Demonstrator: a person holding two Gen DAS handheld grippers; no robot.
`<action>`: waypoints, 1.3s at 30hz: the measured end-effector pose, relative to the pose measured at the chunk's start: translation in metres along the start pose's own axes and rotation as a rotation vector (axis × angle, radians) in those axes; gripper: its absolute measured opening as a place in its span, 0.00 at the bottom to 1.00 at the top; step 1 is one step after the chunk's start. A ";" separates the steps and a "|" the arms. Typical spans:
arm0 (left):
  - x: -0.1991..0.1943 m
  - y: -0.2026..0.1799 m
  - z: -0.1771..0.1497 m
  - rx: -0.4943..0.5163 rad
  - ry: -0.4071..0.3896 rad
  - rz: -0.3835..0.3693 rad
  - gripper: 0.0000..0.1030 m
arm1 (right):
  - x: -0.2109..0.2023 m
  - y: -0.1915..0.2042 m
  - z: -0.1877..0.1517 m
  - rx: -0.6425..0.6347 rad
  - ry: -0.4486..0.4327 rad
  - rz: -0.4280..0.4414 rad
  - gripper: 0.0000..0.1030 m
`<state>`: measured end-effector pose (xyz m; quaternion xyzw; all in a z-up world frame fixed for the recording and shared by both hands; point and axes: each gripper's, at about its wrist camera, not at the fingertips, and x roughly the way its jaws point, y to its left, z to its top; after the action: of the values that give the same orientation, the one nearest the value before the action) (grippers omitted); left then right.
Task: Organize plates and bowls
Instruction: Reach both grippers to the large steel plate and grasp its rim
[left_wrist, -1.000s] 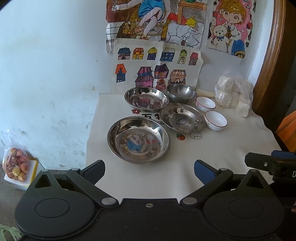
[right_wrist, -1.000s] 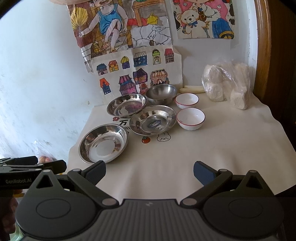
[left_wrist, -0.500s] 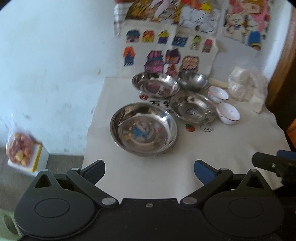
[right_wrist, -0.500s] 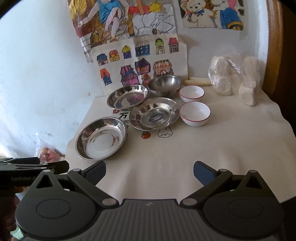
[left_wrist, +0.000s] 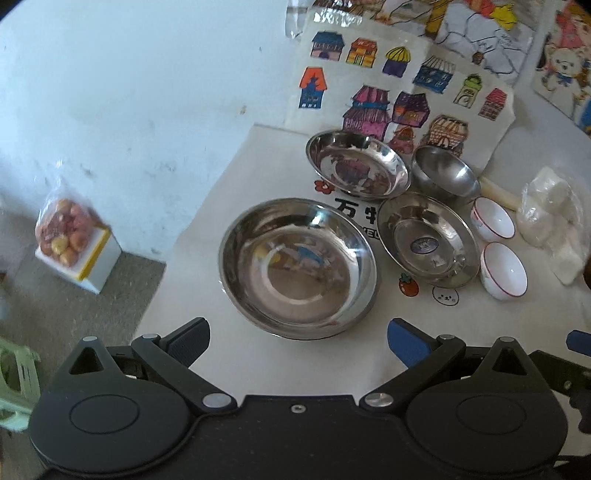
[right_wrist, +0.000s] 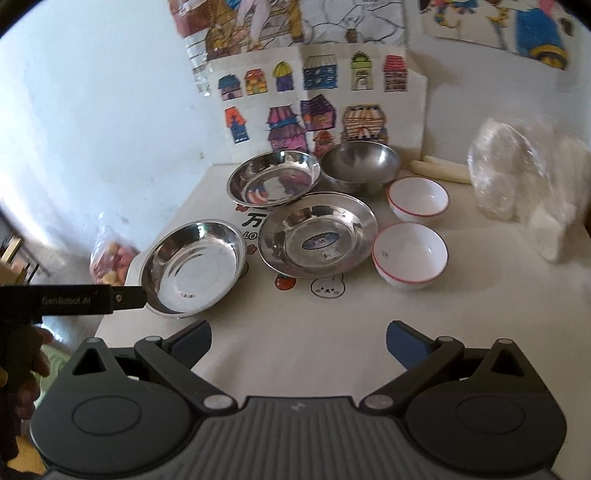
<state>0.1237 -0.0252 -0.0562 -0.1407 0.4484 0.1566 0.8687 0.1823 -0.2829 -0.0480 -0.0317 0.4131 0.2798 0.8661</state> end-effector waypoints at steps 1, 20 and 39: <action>0.002 -0.002 0.001 -0.013 0.005 0.002 0.99 | 0.002 -0.003 0.002 -0.013 0.002 0.006 1.00; 0.064 0.019 0.093 0.096 0.083 0.044 0.99 | 0.083 0.001 0.064 0.135 -0.009 0.008 1.00; 0.196 0.015 0.198 0.199 0.147 -0.133 0.99 | 0.177 0.006 0.121 0.279 -0.051 -0.011 1.00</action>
<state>0.3707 0.0930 -0.1087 -0.0944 0.5140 0.0425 0.8515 0.3527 -0.1622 -0.0970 0.0939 0.4256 0.2154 0.8739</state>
